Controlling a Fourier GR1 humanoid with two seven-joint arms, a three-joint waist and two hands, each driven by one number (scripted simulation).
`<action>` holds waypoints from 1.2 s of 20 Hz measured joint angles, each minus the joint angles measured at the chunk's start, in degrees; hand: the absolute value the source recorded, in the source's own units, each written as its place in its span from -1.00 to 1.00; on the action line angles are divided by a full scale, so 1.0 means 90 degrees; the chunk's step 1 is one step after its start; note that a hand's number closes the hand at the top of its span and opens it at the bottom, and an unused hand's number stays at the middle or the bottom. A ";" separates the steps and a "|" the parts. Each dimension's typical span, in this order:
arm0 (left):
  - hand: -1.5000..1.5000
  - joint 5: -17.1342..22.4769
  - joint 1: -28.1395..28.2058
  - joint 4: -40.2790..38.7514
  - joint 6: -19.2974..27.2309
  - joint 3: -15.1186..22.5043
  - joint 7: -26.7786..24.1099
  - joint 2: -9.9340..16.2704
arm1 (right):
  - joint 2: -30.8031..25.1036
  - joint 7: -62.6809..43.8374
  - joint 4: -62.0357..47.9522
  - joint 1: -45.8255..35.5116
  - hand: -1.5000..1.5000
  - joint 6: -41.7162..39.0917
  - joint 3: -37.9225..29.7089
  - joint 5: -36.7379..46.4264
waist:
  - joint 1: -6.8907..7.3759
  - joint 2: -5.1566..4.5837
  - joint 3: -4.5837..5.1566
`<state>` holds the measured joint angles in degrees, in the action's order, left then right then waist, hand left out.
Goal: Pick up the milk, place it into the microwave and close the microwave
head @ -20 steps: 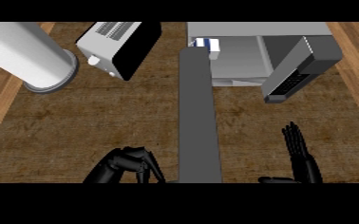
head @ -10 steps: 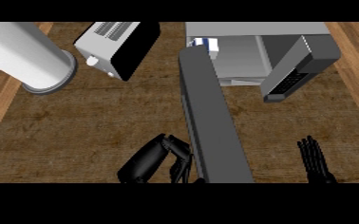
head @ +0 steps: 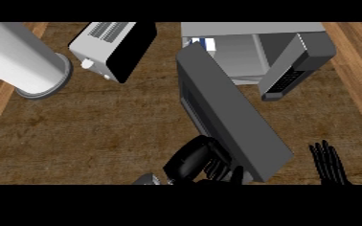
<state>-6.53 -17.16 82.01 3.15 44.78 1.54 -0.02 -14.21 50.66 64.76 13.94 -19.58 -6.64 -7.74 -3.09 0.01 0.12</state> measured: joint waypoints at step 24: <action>1.00 0.3229 -0.2600 -0.2338 0.3044 0.0295 -0.0883 0.0004 | -0.0716 -0.1328 0.2921 0.0288 -1.00 -0.0686 0.0818 -0.1401 | -0.1168 -0.0254 0.0022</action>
<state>22.53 -40.56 60.97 30.55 47.43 -6.41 0.02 -20.65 38.71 91.05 16.54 -25.76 0.72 -20.35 -13.60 -2.28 0.32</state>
